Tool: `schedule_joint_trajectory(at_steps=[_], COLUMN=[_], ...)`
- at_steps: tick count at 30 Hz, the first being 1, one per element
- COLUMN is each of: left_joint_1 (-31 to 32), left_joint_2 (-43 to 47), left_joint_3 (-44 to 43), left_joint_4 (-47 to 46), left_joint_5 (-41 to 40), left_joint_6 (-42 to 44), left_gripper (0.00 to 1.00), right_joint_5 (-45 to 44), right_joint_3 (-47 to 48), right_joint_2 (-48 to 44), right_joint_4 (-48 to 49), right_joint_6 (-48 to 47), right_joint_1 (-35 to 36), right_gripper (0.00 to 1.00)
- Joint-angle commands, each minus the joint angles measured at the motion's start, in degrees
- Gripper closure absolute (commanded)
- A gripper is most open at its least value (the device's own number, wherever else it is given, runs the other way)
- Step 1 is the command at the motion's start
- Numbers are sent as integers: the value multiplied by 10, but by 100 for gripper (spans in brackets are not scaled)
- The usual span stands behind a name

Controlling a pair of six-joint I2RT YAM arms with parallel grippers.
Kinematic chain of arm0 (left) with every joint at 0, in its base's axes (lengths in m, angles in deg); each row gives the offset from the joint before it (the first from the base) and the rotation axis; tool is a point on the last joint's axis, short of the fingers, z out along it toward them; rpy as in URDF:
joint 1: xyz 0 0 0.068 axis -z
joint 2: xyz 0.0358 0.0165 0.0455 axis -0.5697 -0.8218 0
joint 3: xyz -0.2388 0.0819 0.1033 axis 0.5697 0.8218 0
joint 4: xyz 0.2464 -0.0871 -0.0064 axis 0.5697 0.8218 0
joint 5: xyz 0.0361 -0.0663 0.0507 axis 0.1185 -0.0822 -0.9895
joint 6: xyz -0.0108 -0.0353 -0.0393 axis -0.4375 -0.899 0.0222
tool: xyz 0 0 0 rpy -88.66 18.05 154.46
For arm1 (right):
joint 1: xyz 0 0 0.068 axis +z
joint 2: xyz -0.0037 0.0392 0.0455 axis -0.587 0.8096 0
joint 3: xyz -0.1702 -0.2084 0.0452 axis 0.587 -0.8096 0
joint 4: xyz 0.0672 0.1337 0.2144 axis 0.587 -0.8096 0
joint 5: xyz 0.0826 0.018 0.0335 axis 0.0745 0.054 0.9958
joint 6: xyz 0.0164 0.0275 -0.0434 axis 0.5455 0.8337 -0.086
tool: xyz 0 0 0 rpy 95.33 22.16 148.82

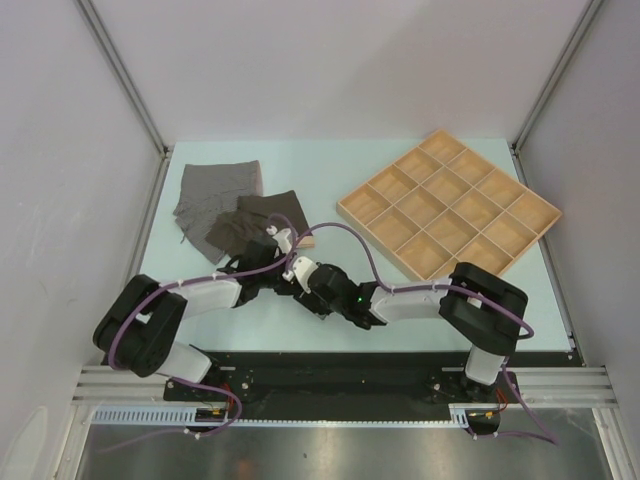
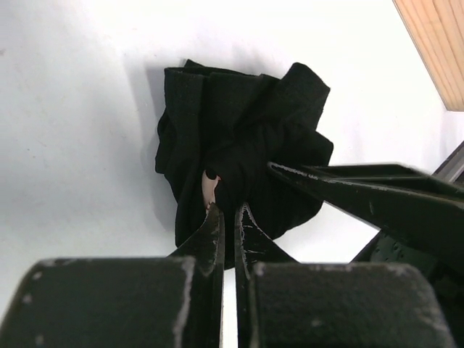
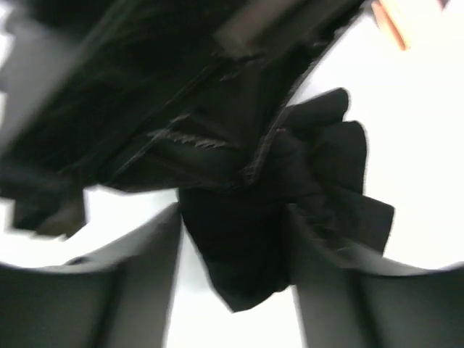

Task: Roll the underwear
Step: Roll the underwear to the center of the board.

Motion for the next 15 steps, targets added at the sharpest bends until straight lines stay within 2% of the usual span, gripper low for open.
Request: schedule_joint_trajectory(at_steps=[1, 3, 4, 7, 8, 9, 11, 15], left_joint_1=[0, -2, -4, -16, -21, -30, -44, -62], left_joint_2=[13, 17, 24, 46, 56, 77, 101, 153], left_joint_3=[0, 0, -1, -5, -5, -3, 1, 6], left_joint_4=[44, 44, 45, 61, 69, 73, 85, 138], left_joint_5=[-20, -19, -20, -35, -37, -43, -48, -91], left_joint_6=[12, 9, 7, -2, -5, -9, -11, -10], left_gripper=[100, 99, 98, 76, 60, 54, 39, 26], right_joint_5=[-60, -49, -42, -3, 17, 27, 62, 128], right_joint_3=[10, 13, 15, 19, 23, 29, 38, 54], right_joint_2=[50, 62, 63, 60, 59, 55, 49, 33], right_joint_4=[-38, -45, -51, -71, -77, -100, -117, -147], right_joint_6=[37, 40, 40, 41, 43, 49, 56, 83], right_joint_1=[-20, -20, -19, -18, -19, -20, -24, -34], right_gripper=[55, 64, 73, 90, 95, 100, 100, 100])
